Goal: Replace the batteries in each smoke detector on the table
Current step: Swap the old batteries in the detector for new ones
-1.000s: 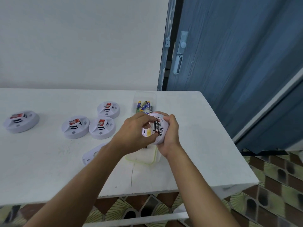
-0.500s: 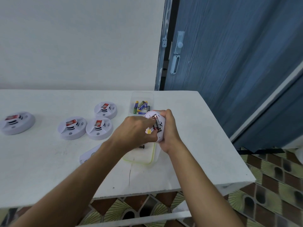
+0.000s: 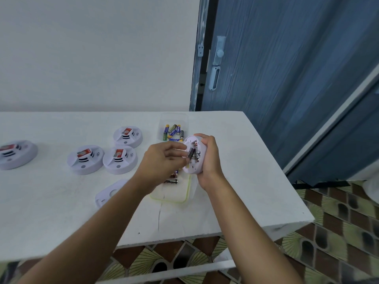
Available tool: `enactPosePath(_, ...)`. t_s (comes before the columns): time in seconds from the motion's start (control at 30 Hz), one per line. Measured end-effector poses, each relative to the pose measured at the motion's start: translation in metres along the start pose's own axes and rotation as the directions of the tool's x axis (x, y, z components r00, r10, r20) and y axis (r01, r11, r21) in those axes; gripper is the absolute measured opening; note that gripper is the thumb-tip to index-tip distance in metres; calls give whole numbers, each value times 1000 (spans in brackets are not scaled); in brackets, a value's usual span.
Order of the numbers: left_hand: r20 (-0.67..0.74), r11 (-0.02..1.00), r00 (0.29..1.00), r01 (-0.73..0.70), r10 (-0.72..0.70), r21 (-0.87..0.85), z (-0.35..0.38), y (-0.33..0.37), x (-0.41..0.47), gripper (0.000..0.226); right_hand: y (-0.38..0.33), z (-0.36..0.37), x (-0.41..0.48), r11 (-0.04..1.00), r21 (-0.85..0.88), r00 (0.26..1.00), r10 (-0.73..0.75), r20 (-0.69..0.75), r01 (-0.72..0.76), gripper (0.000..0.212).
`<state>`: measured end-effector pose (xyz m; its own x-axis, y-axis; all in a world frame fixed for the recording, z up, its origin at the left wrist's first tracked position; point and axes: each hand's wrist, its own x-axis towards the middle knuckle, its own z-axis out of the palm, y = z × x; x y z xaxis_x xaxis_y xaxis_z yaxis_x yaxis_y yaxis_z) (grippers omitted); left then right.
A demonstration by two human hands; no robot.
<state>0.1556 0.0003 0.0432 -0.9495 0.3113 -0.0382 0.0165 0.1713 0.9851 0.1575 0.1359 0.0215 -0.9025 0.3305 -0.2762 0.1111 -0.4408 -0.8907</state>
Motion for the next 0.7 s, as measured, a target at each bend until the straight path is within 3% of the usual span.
enactPosePath(0.07, 37, 996, 999, 7, -10, 86, -7, -7, 0, 31, 1, -4, 2, 1000, -2, 999, -3, -40, 3, 31)
enactPosePath(0.13, 88, 952, 996, -57, 32, 300, -14, -16, -2, 29, 3, -9, 4, 1000, 20, 998, 1, -61, 0, 33)
enactPosePath(0.2, 175, 843, 982, -156, 74, 515, -21, -26, -4, 29, 5, -15, 7, 999, 50, 998, 15, -67, -12, 34)
enactPosePath(0.3, 279, 698, 955, -267, 99, 665, -30, -43, -9, 31, 7, -20, 7, 997, 78, 998, 25, -63, -20, 35)
enactPosePath(0.53, 340, 541, 903, -429, 262, 724, -37, -64, -3, 15, 9, -22, 6, 993, 115, 999, 30, -11, -29, 24)
enactPosePath(0.7, 165, 619, 923, -359, 348, 698, -30, -45, -5, 9, 12, -15, 2, 990, 132, 999, 43, 19, -46, 24)
